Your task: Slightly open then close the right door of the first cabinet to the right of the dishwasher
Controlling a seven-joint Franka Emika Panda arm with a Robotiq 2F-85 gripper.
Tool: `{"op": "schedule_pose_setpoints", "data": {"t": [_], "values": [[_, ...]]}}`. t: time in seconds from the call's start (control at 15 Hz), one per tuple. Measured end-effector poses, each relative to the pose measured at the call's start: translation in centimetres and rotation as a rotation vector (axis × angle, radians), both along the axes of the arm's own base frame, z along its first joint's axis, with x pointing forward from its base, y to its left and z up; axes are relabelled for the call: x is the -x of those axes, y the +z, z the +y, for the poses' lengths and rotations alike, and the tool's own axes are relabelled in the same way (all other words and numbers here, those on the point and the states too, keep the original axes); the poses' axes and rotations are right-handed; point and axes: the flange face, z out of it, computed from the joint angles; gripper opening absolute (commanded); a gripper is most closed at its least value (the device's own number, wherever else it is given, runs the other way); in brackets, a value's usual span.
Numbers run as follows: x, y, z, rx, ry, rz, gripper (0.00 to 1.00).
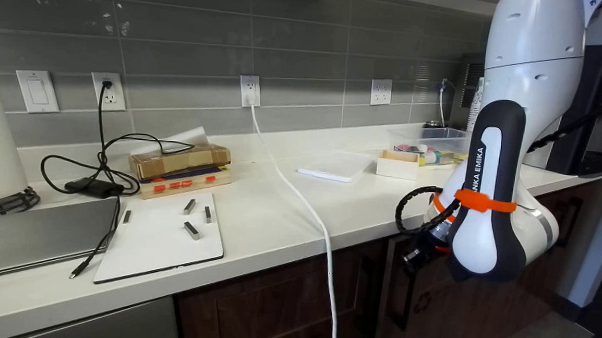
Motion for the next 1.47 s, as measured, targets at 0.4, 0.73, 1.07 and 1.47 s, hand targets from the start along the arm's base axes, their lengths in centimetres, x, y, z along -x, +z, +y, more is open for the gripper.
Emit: {"op": "schedule_pose_setpoints", "data": {"t": [0.4,0.73,1.07,1.47], "values": [[1.9,0.0,-0.3,0.014,0.028,0.024,0.03],[3.6,-0.1,-0.4,0.032,0.059,0.022,0.03],[3.9,-0.2,-0.2,0.041,0.055,0.008,0.03],[4.1,-0.2,-0.4,0.04,0.063,-0.002,0.03]]}}
